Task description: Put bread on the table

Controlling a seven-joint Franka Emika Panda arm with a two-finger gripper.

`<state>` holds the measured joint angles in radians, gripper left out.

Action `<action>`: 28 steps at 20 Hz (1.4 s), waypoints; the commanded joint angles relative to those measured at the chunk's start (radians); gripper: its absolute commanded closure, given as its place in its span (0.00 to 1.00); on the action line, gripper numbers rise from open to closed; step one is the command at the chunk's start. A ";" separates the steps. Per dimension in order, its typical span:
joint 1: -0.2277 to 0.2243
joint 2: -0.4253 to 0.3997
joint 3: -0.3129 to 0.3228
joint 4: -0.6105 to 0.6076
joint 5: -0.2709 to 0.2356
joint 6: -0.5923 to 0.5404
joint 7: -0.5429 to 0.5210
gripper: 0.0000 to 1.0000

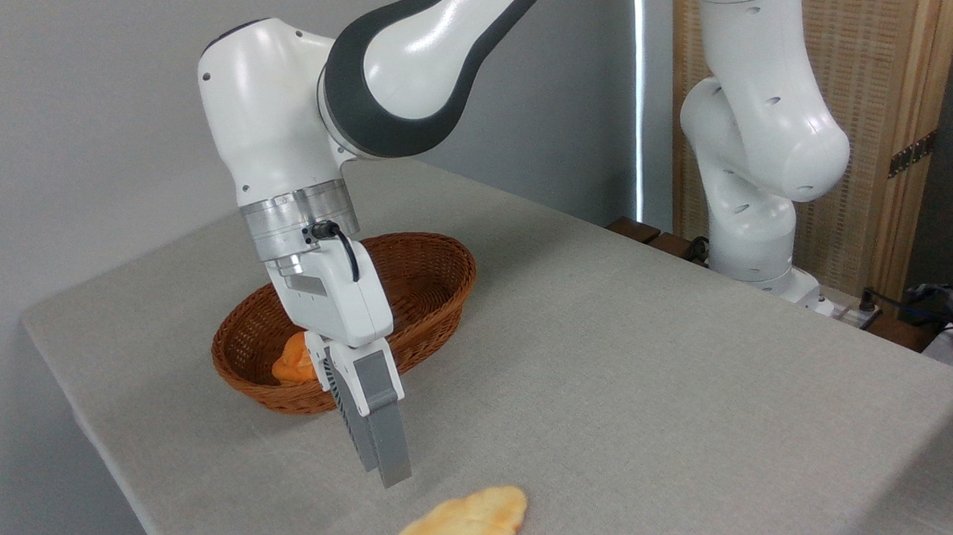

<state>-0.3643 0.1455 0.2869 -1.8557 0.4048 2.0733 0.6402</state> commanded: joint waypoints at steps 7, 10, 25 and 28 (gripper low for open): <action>0.001 -0.027 0.009 0.023 -0.159 0.005 -0.013 0.07; 0.001 -0.052 0.009 0.048 -0.233 -0.070 -0.069 0.00; 0.061 -0.188 -0.072 0.208 -0.454 -0.504 -0.063 0.00; 0.119 -0.190 -0.126 0.230 -0.460 -0.565 0.016 0.00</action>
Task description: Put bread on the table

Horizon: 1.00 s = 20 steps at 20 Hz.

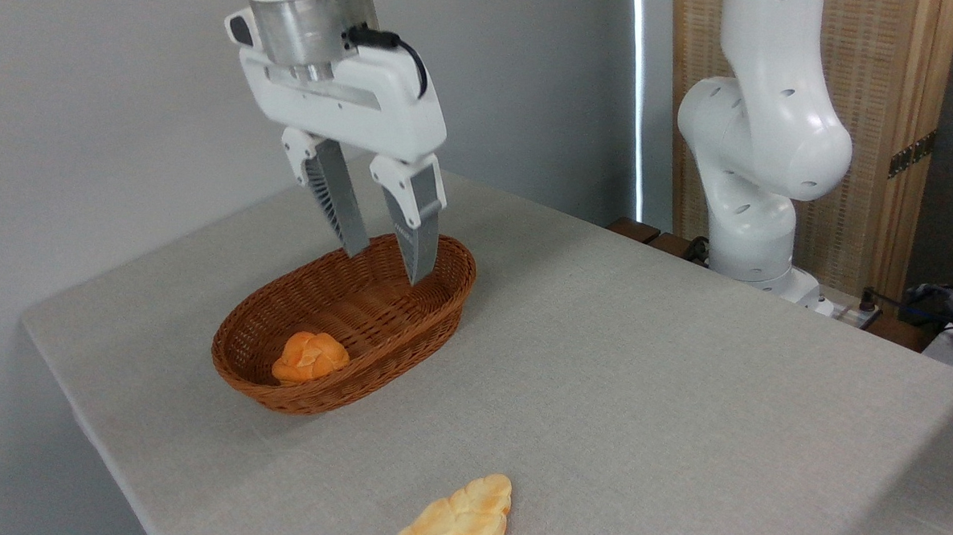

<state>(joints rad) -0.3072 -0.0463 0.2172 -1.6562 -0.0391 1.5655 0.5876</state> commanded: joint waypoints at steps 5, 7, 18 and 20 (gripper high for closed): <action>0.079 0.003 -0.085 0.030 -0.005 -0.053 0.093 0.00; 0.106 0.003 -0.090 0.030 -0.004 -0.048 0.152 0.00; 0.183 0.005 -0.173 0.019 -0.001 -0.001 0.117 0.00; 0.184 0.005 -0.185 0.016 -0.001 0.016 0.117 0.00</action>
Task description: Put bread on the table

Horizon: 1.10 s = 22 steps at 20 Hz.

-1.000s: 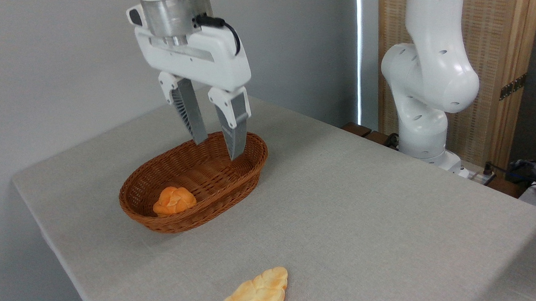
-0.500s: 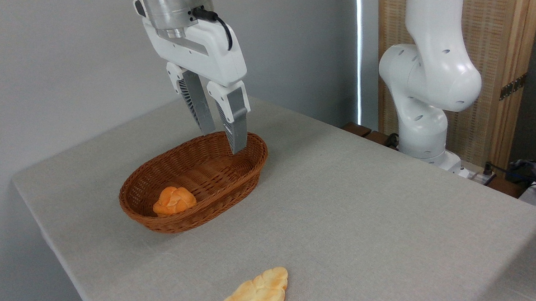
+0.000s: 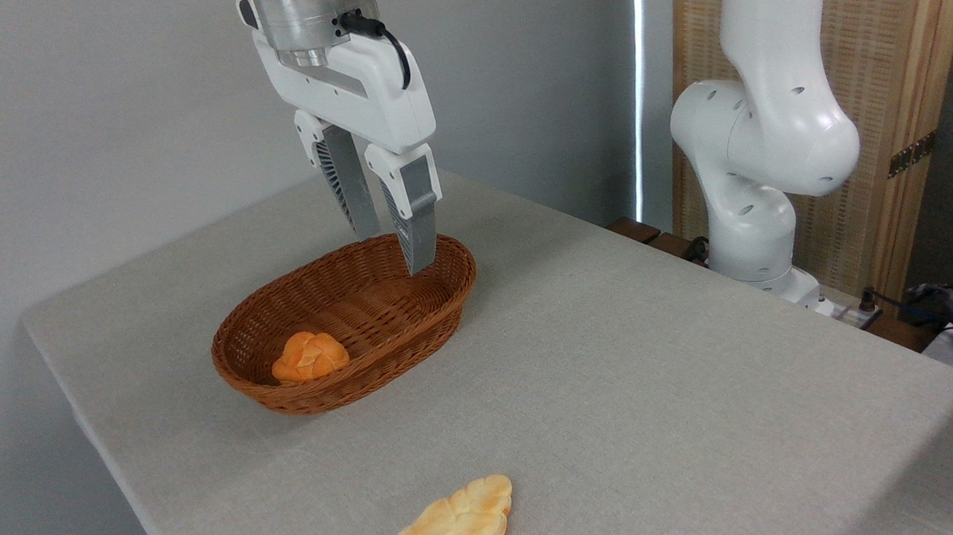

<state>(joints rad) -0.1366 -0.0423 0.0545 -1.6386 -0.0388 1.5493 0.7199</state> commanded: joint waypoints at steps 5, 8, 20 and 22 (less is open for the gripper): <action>0.054 0.009 -0.074 -0.003 0.000 0.040 -0.017 0.00; 0.054 0.009 -0.070 -0.001 0.003 0.034 -0.011 0.00; 0.055 0.009 -0.048 0.002 0.043 0.026 -0.016 0.00; 0.055 0.009 -0.050 0.000 0.043 0.026 -0.011 0.00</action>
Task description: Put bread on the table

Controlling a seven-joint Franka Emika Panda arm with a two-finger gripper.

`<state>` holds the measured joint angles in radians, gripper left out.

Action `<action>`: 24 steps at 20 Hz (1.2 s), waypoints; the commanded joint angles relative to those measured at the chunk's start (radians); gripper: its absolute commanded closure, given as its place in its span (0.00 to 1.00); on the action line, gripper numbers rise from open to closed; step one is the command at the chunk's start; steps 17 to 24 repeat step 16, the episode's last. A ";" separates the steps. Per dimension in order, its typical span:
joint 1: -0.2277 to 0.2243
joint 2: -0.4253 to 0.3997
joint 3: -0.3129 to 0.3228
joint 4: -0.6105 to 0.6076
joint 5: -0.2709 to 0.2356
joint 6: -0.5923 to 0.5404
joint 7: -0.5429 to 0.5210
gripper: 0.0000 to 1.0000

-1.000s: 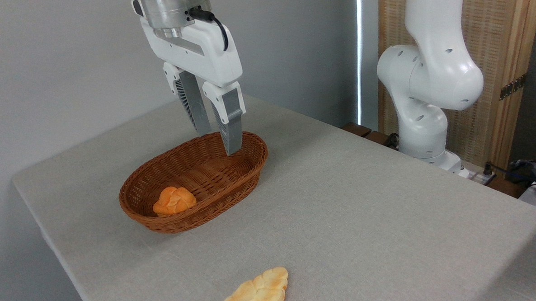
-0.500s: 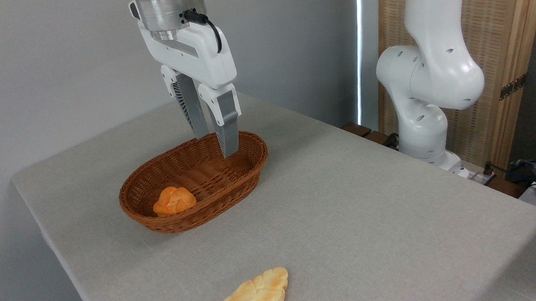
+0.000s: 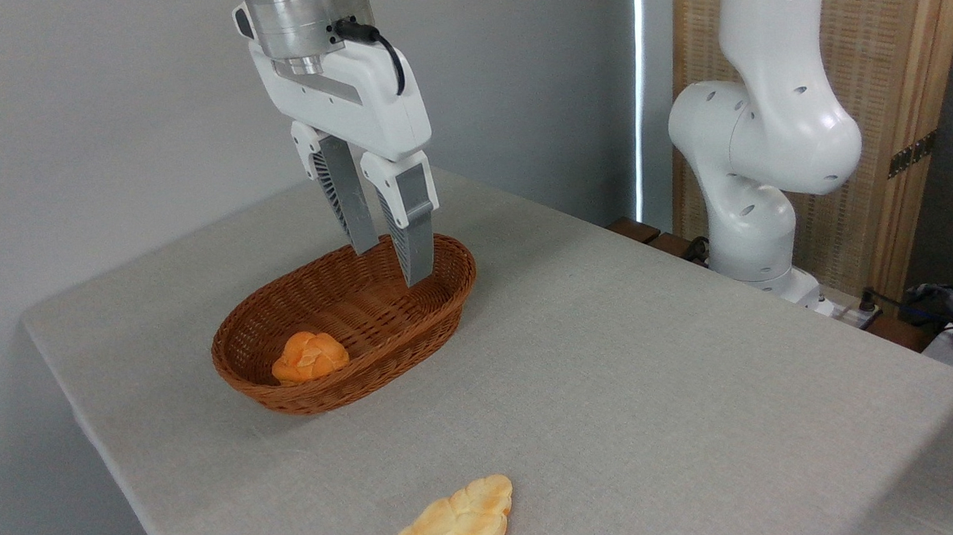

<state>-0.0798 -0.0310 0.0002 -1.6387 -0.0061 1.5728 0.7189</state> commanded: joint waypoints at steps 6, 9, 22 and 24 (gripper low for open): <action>-0.001 -0.003 0.006 0.004 0.003 0.006 -0.016 0.00; -0.001 -0.003 0.006 0.004 -0.014 0.012 -0.038 0.00; -0.001 -0.003 0.006 0.002 -0.020 0.015 -0.052 0.00; -0.001 -0.003 0.006 0.002 -0.020 0.015 -0.052 0.00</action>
